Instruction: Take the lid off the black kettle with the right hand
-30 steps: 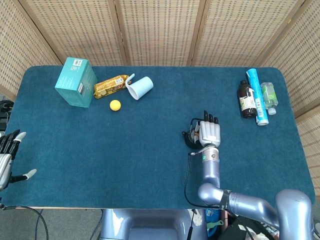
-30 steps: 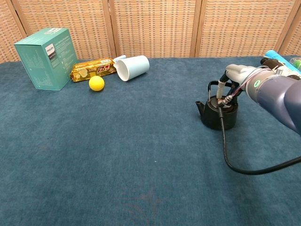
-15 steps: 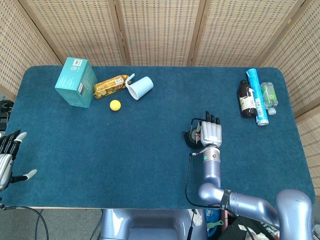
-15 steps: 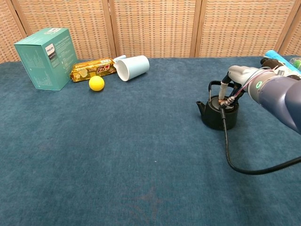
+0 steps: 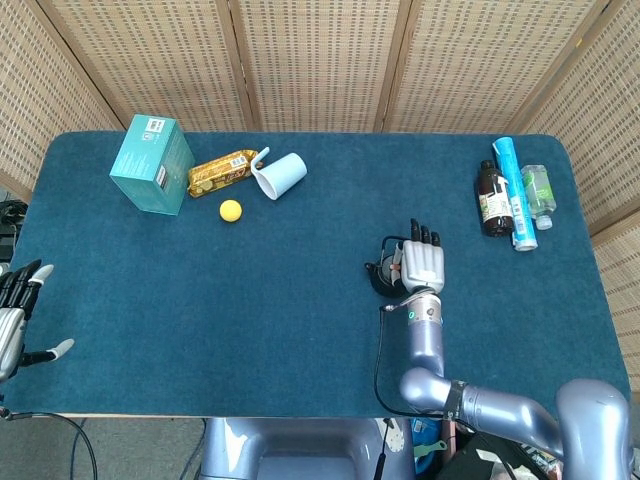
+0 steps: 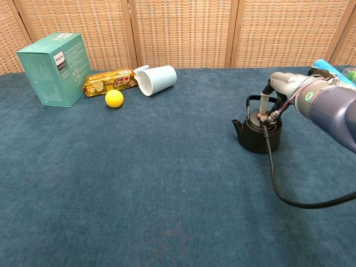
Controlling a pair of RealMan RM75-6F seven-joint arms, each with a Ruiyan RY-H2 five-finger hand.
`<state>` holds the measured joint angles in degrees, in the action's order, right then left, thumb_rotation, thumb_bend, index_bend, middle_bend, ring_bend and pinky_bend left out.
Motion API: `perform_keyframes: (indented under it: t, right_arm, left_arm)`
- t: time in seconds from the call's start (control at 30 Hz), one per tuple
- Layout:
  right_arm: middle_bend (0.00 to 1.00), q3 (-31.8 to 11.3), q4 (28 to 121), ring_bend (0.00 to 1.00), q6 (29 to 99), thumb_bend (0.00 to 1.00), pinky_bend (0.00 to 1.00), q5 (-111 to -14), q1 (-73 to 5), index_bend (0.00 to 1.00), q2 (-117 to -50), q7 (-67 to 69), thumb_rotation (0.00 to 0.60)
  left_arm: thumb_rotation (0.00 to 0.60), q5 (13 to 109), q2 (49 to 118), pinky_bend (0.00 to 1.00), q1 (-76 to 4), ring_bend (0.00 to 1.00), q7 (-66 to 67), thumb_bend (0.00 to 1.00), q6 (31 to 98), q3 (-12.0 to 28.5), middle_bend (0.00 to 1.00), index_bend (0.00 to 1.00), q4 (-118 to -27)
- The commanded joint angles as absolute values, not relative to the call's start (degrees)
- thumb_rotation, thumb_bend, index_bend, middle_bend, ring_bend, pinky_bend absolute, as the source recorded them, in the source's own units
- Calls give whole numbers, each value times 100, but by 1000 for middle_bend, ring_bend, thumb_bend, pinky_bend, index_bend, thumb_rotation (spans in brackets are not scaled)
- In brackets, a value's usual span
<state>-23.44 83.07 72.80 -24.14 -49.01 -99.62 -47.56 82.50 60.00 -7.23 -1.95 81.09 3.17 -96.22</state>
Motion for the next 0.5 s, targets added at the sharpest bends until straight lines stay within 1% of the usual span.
perform_keyframes:
  t: [0.03, 0.17, 0.3, 0.4, 0.5]
  right_arm:
    - [0, -2326, 8580, 0, 7403, 600, 130, -2640, -4861, 653, -9797, -4716, 600]
    - [0, -2317, 9136, 0, 7599, 602, 130, -3010, -4831, 653, -9529, -4706, 600]
    - [0, -2196, 9650, 0, 7582, 602, 129, -3198, -4756, 653, -9280, -4715, 600]
    - [0, -1642, 10242, 0, 7368, 603, 127, -3645, -4584, 653, -8952, -4749, 600]
    - [0, -1229, 10432, 0, 7217, 603, 126, -4026, -4439, 653, -8798, -4641, 600]
  left_arm:
    - [600, 8254, 5998, 0, -723, 0, -198, 78, 8111, 316, 0, 0, -9622]
    - [600, 8273, 5997, 0, -719, 0, -194, 79, 8122, 310, 0, 0, -9631]
    - [600, 8298, 5992, 0, -713, 0, -194, 79, 8138, 301, 0, 0, -9645]
    - [600, 8332, 5983, 0, -695, 0, -195, 79, 8178, 292, 0, 0, -9660]
    - [600, 8352, 5977, 0, -683, 0, -203, 79, 8206, 287, 0, 0, -9665]
